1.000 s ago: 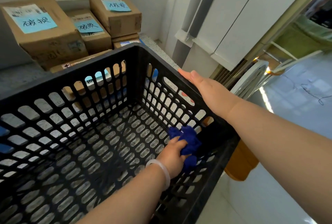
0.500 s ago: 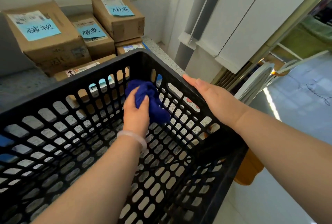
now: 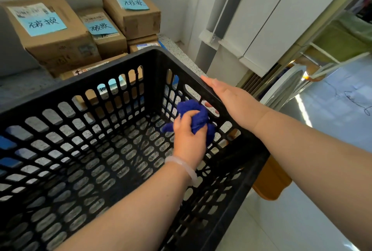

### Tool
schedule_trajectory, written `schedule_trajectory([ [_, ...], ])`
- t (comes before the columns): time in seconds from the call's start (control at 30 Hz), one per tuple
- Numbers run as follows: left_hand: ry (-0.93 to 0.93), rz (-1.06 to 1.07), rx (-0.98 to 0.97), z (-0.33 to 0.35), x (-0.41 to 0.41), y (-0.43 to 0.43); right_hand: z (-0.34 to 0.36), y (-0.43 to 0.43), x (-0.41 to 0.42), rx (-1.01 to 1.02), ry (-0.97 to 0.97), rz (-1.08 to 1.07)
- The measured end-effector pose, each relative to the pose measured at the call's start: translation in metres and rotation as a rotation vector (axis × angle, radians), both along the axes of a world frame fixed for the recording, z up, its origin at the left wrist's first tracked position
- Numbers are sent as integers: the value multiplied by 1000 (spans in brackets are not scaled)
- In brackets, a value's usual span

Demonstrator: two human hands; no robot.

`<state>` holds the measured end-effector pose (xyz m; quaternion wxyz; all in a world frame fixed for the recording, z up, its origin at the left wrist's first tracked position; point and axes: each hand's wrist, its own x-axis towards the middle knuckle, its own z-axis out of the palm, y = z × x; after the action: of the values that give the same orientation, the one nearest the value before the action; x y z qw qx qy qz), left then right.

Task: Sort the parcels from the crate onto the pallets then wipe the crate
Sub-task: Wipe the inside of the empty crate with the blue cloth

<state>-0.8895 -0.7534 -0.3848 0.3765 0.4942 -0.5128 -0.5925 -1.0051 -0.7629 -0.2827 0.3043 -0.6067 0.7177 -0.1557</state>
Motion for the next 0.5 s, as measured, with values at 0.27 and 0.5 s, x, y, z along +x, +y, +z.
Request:
schedule_trajectory([
  [0.27, -48, -361, -5, -4, -3, 44, 3, 1, 4, -4, 20, -4],
  [0.5, -359, -617, -149, -45, 5, 32, 1, 3, 2, -7, 59, 30],
])
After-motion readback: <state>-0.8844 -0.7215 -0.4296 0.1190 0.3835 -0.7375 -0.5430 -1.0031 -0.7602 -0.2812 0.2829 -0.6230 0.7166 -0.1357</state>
